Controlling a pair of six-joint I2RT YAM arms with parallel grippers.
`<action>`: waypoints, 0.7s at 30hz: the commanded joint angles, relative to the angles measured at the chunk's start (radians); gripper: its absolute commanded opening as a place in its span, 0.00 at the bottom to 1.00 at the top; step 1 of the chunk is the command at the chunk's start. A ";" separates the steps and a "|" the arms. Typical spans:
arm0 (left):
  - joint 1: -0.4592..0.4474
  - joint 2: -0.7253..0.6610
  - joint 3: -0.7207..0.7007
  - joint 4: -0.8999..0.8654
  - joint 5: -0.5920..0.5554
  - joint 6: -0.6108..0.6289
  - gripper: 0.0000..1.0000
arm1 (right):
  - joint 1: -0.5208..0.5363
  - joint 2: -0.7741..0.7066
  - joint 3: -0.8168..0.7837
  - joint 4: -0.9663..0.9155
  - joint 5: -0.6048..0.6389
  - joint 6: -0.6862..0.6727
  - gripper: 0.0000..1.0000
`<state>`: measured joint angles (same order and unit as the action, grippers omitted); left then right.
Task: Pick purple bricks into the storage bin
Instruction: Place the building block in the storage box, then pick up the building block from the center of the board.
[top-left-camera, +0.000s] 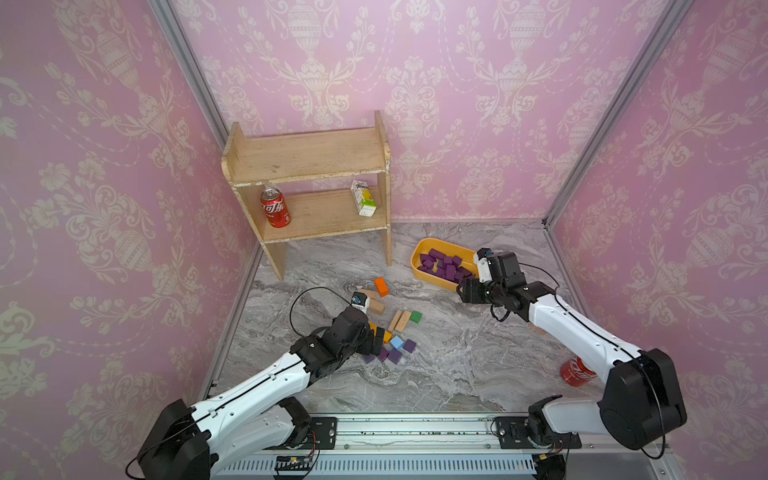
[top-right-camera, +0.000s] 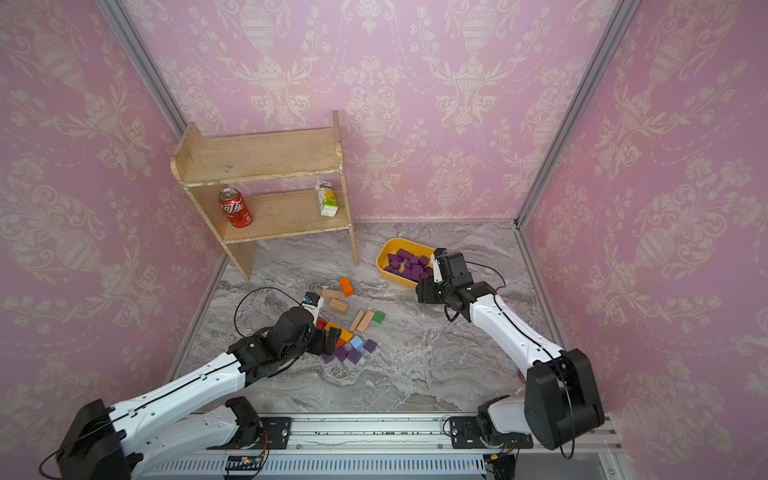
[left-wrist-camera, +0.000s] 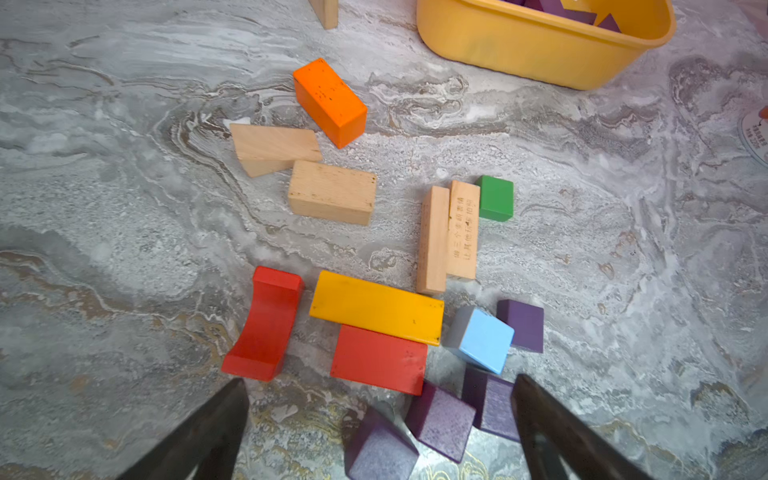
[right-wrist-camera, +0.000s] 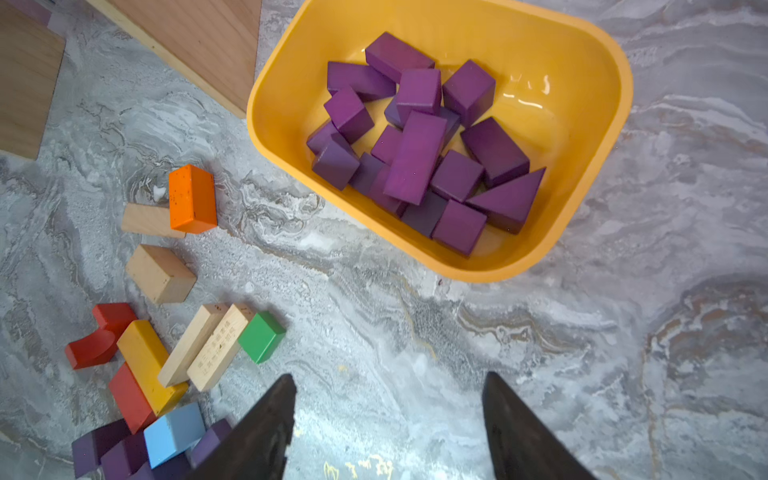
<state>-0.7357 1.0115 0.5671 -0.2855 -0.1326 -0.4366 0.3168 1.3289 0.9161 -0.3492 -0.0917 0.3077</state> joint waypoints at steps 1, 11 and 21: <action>0.002 0.030 0.040 -0.032 0.080 -0.023 0.98 | 0.008 -0.061 -0.051 0.016 -0.029 0.018 0.72; -0.001 0.173 0.117 -0.262 0.080 -0.018 0.75 | 0.008 -0.085 -0.138 0.012 -0.043 -0.009 0.71; -0.002 0.203 0.095 -0.300 0.088 -0.018 0.70 | 0.006 -0.117 -0.145 -0.012 -0.009 -0.042 0.77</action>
<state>-0.7361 1.2022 0.6617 -0.5442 -0.0639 -0.4477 0.3168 1.2392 0.7849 -0.3466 -0.1162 0.2874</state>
